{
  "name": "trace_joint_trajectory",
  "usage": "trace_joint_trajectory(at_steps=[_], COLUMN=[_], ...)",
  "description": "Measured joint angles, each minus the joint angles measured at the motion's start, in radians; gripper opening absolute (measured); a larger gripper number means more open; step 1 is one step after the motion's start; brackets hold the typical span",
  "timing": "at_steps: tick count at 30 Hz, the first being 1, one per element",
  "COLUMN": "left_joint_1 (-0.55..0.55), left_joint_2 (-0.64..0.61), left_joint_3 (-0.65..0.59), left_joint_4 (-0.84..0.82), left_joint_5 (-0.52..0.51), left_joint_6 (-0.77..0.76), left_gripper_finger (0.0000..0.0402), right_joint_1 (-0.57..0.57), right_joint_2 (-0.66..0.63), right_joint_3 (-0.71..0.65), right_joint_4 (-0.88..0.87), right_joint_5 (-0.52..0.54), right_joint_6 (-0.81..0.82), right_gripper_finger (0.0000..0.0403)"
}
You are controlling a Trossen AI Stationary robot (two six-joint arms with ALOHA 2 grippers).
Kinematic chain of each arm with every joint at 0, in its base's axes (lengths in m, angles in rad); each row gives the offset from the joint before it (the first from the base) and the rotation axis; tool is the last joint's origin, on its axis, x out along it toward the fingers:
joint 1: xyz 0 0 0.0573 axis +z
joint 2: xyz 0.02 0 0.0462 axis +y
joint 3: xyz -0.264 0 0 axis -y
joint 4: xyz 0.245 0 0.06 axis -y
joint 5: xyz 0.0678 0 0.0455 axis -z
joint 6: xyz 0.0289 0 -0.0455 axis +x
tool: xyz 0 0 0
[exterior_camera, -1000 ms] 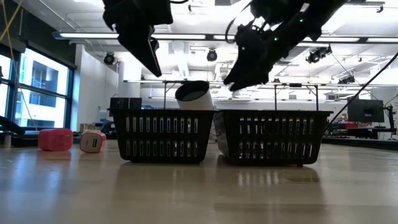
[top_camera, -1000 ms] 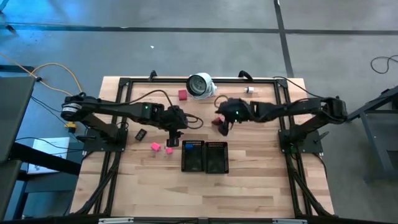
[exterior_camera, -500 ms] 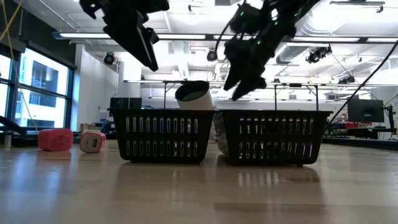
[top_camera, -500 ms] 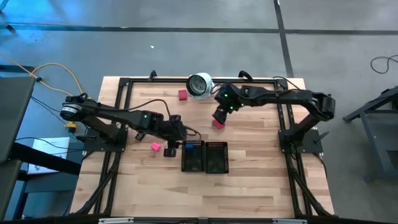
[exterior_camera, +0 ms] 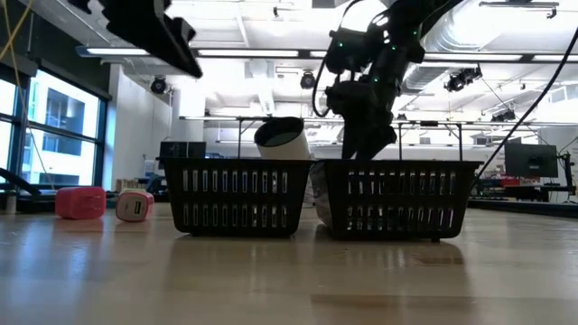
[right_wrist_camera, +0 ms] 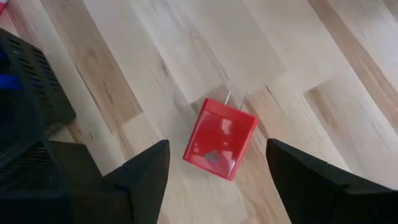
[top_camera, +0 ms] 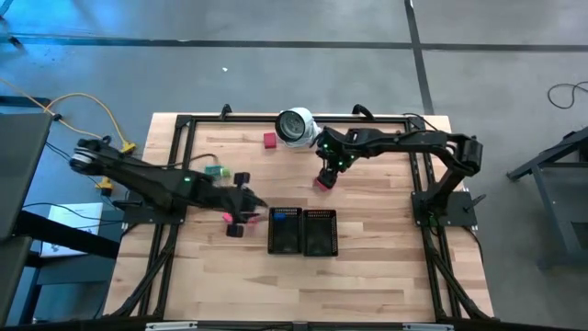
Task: Pick & Place Office items
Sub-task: Put the bottom red charger adapter into the right black bin
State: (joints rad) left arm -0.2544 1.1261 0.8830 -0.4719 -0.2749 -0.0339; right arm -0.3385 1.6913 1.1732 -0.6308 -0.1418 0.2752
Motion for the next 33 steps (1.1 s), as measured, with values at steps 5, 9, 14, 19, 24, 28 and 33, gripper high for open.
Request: trace_joint_trajectory(at_steps=[5, 9, 14, 19, 24, 28, 33], left_joint_1=[0.001, 0.000, 0.001, 0.001, 0.001, 0.001, 0.001], left_joint_2=[-0.239, -0.360, -0.398, -0.373, -0.348, -0.327, -0.310], left_joint_3=[-0.226, -0.363, -0.446, -0.456, -0.456, -0.456, -0.456], left_joint_4=[0.309, 0.499, 0.583, 0.594, 0.594, 0.593, 0.592], left_joint_5=[0.066, 0.113, 0.113, 0.113, 0.120, 0.123, 0.123], left_joint_6=[0.000, 0.026, 0.026, 0.016, 0.003, -0.007, -0.016], left_gripper_finger=[0.0159, 0.0159, 0.0159, 0.0159, 0.0159, 0.0159, 0.0159], right_joint_1=[0.006, 0.007, 0.020, 0.035, 0.046, 0.065, 0.081], right_joint_2=[0.000, 0.000, 0.007, 0.054, 0.099, 0.125, 0.134], right_joint_3=[0.000, 0.000, 0.000, 0.000, 0.000, 0.000, 0.000], right_joint_4=[-0.001, -0.001, -0.017, -0.016, -0.014, 0.000, 0.031], right_joint_5=[0.010, 0.039, 0.091, 0.030, 0.013, 0.048, 0.063], right_joint_6=[-0.003, 0.015, 0.043, 0.089, 0.117, 0.118, 0.102], right_gripper_finger=[0.0254, 0.0254, 0.0254, 0.0254, 0.0254, 0.0254, 0.0254])
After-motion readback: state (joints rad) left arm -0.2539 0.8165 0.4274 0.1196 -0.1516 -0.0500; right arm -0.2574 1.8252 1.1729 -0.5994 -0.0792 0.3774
